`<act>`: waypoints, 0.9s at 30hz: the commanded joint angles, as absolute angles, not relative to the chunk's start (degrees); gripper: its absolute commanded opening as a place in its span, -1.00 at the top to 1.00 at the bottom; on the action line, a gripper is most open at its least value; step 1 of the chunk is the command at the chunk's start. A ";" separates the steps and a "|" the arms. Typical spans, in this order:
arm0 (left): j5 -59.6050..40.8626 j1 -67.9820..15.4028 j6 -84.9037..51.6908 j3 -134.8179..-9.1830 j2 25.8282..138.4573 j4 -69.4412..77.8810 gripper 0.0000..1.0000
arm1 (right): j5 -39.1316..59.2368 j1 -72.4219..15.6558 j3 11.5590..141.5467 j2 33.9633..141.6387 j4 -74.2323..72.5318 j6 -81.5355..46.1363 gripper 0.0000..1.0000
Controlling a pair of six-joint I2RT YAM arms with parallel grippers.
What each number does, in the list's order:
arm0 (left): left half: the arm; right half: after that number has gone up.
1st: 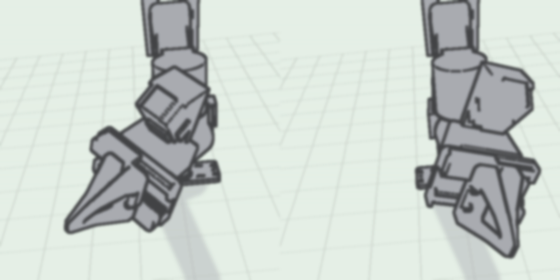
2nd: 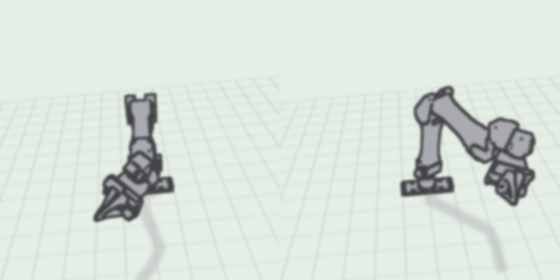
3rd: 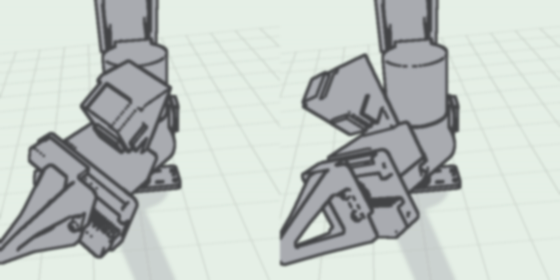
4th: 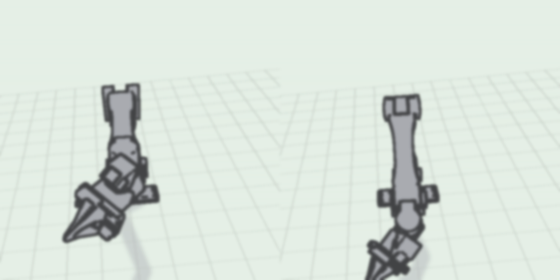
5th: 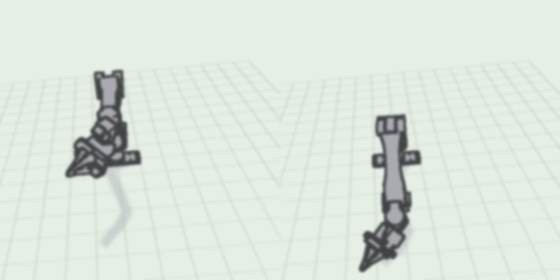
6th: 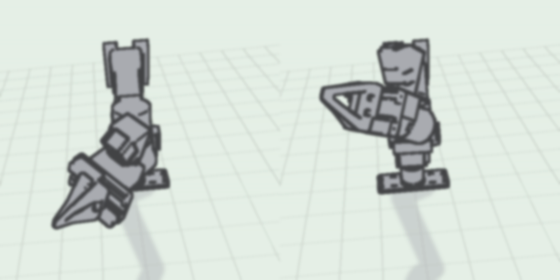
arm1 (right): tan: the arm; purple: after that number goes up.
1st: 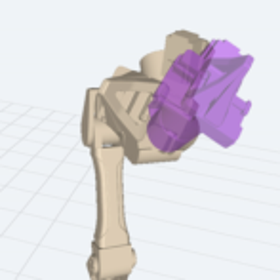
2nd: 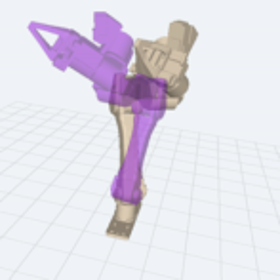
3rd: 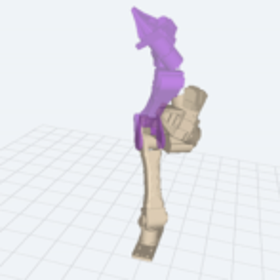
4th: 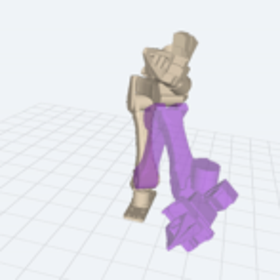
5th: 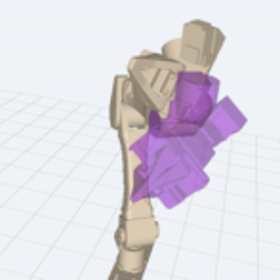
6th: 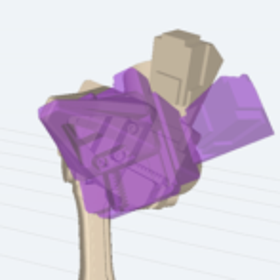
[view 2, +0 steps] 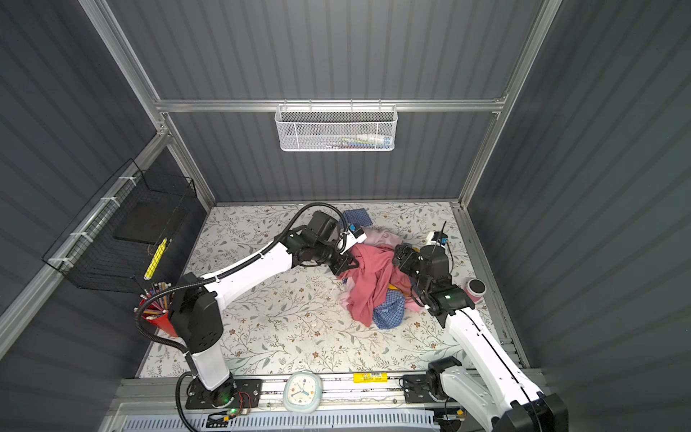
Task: Pick out a specific cloth from the pile
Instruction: 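Grasp the dark pink shirt with the left gripper and lift it away from the pile, then lower the dark pink shirt with the left gripper onto the table beside the pile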
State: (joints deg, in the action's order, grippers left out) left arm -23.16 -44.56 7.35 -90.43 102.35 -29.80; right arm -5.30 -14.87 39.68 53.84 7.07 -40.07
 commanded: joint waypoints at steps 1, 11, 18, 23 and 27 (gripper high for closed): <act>-19.35 -44.67 8.97 -94.94 97.26 -29.87 1.00 | -5.13 -14.59 40.52 53.63 6.01 -40.26 -0.77; -15.82 -36.46 5.67 -106.72 92.24 -33.93 1.00 | -5.77 -14.58 38.55 52.30 3.66 -41.26 -0.77; -9.75 -30.41 6.27 -108.68 87.46 -31.72 1.00 | -3.95 -14.64 39.67 53.02 3.02 -39.67 -0.75; -6.61 -26.19 5.94 -111.41 87.99 -31.77 1.00 | -1.44 -14.68 40.83 55.08 2.28 -39.36 -0.72; -1.34 -21.62 4.40 -115.75 91.41 -36.09 1.00 | -0.45 -14.67 41.65 56.32 2.33 -39.15 -0.72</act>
